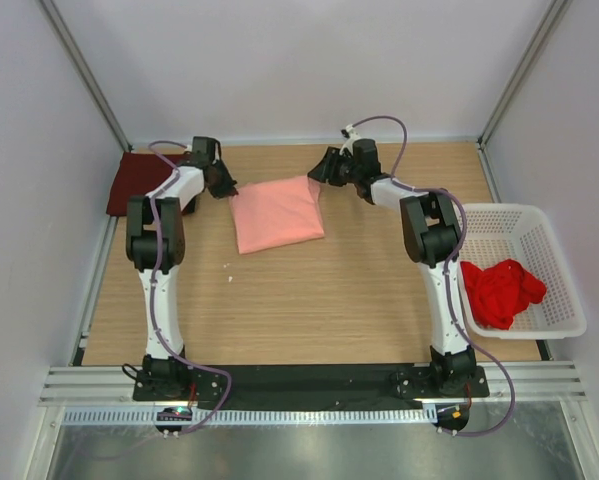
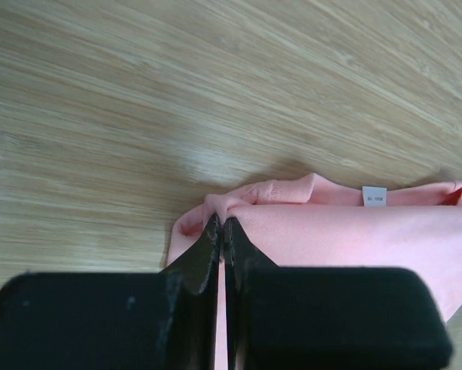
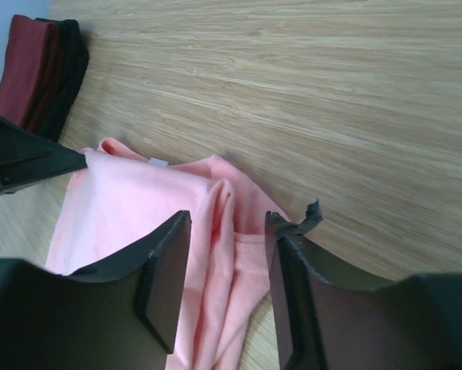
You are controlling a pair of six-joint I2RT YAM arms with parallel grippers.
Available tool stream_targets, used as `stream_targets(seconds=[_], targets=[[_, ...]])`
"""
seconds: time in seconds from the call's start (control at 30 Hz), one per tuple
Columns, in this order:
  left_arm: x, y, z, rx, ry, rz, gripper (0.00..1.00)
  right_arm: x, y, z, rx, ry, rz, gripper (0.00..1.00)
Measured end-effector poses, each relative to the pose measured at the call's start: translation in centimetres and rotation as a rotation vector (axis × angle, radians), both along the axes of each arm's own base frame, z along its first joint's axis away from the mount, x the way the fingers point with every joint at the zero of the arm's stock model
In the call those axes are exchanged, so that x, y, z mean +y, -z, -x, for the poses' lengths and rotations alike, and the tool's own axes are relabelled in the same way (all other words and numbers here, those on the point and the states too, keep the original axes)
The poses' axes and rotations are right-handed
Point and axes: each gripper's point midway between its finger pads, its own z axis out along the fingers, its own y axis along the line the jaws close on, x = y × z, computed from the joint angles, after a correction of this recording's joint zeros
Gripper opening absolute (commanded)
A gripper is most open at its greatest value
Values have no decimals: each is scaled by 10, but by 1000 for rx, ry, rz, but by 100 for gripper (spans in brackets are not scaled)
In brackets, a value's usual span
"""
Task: Fold and stack the t-shirts
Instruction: Fold the tshirt
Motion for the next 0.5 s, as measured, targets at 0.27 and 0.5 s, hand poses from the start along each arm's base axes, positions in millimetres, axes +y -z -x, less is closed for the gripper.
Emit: stream_targets(seconds=[0.27,0.5], targets=[[5,-3,-4,-9,-11,-7,0,-8,13,18,66,-14,56,64],[6,-1,-6,-6,-13,-7,0,3,16,34,96,-85,55,65]])
